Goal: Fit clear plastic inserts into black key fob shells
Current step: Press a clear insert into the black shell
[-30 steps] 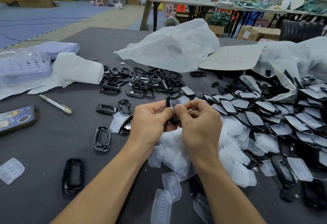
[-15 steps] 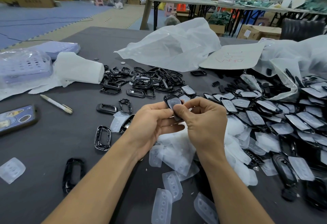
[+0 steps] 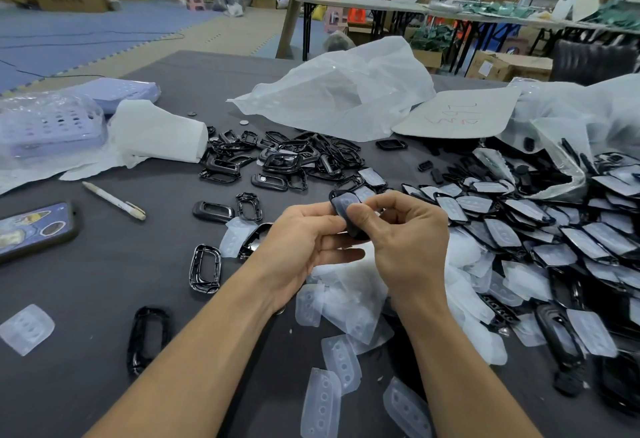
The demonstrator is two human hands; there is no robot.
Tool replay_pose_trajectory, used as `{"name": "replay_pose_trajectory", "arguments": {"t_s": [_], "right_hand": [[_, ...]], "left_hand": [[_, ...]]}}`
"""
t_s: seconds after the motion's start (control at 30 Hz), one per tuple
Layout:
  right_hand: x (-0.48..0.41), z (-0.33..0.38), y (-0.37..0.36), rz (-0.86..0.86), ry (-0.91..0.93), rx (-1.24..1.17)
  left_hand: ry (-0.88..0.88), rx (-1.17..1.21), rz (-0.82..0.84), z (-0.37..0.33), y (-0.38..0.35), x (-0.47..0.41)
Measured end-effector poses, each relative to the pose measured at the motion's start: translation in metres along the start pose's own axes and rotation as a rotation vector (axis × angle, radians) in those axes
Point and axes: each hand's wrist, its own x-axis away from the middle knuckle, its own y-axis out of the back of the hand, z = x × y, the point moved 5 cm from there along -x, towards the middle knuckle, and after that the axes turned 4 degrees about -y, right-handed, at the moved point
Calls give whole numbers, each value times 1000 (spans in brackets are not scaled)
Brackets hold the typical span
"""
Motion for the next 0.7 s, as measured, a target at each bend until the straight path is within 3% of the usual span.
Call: {"name": "replay_pose_trajectory", "arguments": {"t_s": [0.27,0.7], "right_hand": [[-5,-3,-2,106,-63,-133],[-4,-2,1,33,22,201]], "left_hand": [[2,12,-12,-1,1,1],[8,-78,-11,3,3,2]]}}
